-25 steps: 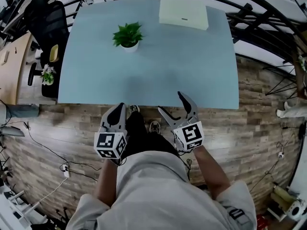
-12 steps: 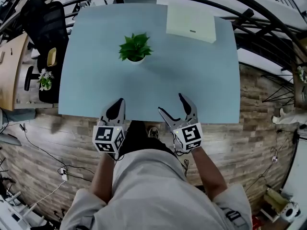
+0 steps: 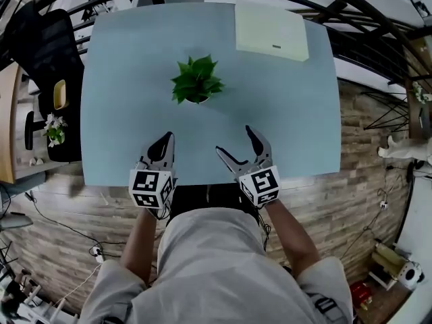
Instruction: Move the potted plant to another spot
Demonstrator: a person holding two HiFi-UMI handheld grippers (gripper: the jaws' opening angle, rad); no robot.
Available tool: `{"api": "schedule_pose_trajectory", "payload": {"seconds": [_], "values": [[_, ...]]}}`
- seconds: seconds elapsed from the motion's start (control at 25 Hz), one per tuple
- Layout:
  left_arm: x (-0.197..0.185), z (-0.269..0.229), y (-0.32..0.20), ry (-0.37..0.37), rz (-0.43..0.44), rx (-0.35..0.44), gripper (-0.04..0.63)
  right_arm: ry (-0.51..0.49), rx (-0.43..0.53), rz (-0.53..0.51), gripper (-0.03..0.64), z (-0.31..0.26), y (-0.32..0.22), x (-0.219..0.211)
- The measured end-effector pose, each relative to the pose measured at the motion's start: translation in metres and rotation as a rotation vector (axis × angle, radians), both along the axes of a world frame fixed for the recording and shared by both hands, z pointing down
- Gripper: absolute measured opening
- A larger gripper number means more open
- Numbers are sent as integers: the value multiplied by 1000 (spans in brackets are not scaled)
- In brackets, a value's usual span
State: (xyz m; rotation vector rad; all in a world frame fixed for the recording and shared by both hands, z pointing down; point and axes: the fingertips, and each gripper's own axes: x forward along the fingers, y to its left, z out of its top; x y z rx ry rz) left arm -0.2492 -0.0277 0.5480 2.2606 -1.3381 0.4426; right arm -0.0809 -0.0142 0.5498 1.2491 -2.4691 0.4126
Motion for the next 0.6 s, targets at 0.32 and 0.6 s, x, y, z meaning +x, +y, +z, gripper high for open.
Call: {"api": "schedule_pose_trajectory", "payload": {"seconds": [0.32, 0.6], "values": [[-8, 51, -15, -4, 3, -93, 12, 24, -2, 8, 428, 28, -40, -28], [-11, 73, -26, -12, -50, -133, 12, -26, -14, -1, 463, 49, -74, -48]]}}
